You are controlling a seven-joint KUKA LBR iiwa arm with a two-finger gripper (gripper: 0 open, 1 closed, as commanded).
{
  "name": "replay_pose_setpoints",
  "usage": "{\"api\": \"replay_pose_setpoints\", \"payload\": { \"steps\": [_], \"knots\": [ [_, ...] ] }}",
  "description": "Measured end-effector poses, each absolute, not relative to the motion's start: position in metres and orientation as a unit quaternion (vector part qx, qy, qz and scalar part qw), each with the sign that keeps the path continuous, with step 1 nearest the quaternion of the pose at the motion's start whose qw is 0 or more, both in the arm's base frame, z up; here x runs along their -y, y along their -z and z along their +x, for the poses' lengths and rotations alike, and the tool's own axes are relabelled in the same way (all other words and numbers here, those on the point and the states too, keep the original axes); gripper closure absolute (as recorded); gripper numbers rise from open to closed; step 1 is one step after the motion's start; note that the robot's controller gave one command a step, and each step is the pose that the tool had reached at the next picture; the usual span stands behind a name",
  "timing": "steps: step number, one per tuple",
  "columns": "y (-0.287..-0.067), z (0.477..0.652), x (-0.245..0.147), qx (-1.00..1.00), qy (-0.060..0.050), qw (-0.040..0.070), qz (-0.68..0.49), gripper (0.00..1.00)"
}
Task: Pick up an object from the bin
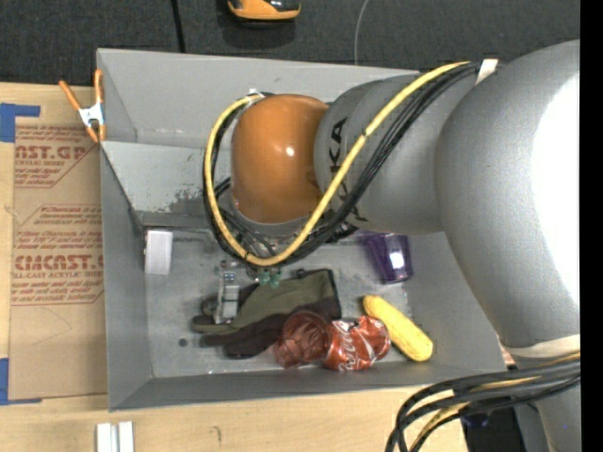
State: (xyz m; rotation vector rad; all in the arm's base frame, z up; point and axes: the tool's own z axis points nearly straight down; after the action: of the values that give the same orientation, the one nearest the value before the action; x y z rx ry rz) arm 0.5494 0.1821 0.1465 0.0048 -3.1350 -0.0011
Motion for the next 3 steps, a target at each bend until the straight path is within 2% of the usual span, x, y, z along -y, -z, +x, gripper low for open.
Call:
{"api": "replay_pose_setpoints", "payload": {
  "steps": [1,2,3],
  "knots": [
    [-0.151,0.551,-0.181,1.0,0.001,0.0,0.001,0.0],
    [-0.072,0.517,-0.145,0.997,0.001,0.0,0.072,1.0],
    [-0.072,0.517,-0.145,0.997,0.001,0.0,0.072,1.0]
  ]
}}
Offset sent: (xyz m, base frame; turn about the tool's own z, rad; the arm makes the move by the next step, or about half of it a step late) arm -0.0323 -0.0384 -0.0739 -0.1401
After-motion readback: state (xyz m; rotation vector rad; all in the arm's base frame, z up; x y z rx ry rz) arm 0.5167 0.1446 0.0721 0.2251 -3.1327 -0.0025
